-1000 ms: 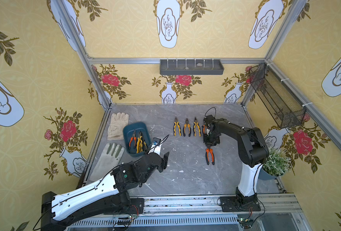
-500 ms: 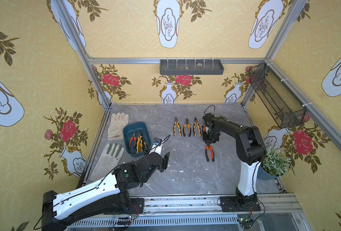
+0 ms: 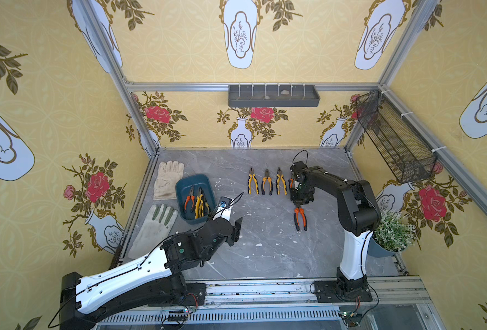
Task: Take the pliers out of the storage box
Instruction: Place the pliers at the center of the board.
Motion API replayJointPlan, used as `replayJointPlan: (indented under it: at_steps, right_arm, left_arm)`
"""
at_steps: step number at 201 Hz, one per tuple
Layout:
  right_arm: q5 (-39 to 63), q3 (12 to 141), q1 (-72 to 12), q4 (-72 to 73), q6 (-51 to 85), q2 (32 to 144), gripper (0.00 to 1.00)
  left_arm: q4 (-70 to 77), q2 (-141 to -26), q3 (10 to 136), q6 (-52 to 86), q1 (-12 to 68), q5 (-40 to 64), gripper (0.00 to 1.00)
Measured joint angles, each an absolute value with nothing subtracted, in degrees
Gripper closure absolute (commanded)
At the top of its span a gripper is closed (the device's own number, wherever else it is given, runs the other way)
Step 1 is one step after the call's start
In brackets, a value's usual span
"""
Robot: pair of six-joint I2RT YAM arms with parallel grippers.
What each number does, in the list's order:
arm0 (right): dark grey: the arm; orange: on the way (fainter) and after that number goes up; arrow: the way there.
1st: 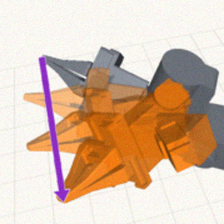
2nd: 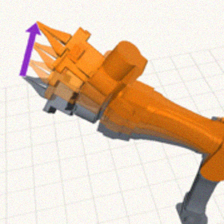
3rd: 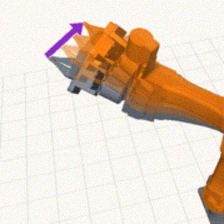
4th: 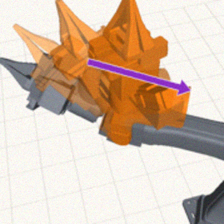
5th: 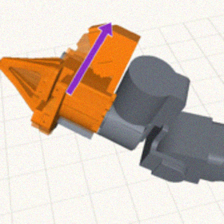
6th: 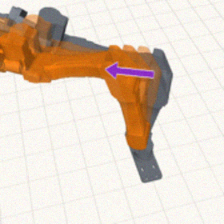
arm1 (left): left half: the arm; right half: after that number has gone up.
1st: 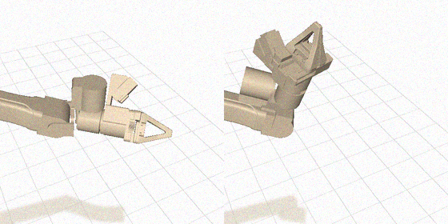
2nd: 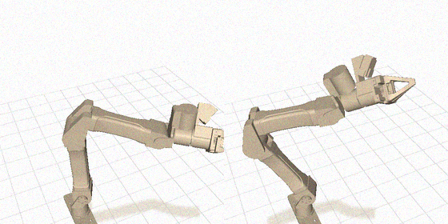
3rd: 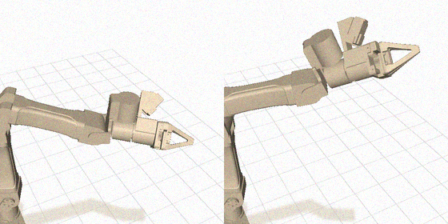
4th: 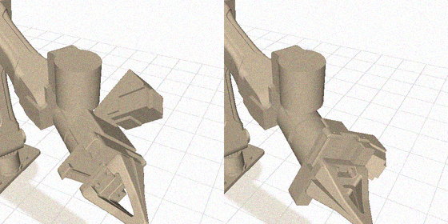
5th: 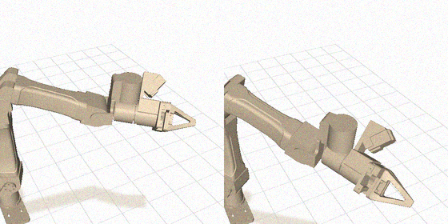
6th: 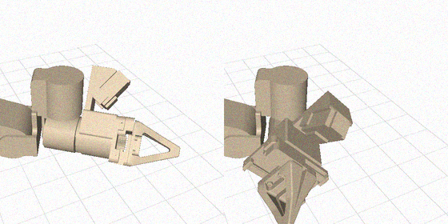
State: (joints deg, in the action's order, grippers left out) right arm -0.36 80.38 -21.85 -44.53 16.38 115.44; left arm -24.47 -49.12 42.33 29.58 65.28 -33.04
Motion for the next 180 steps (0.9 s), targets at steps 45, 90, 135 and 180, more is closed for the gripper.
replayJointPlan:
  at_steps: [45,90,135,180]
  right_arm:
    - [-0.47,80.44,-21.85,-44.51,16.43,115.44,0.55]
    - [-0.95,82.13,-22.55,-45.39,16.53,113.58,0.51]
    - [-8.21,86.21,-30.72,-46.54,17.98,99.61,0.45]
    - [-9.89,84.18,-37.8,-47.09,20.12,93.47,0.45]
  left_arm:
    - [-24.49,-49.1,42.33,29.58,65.28,-33.01,0.28]
    - [-24.75,-48.77,42.33,29.58,65.25,-33.41,0.23]
    - [-31.44,-53.78,43.88,35.44,48.01,-26.24,0.31]
    - [-31.64,-57.67,42.57,38.17,30.0,-14.44,0.29]
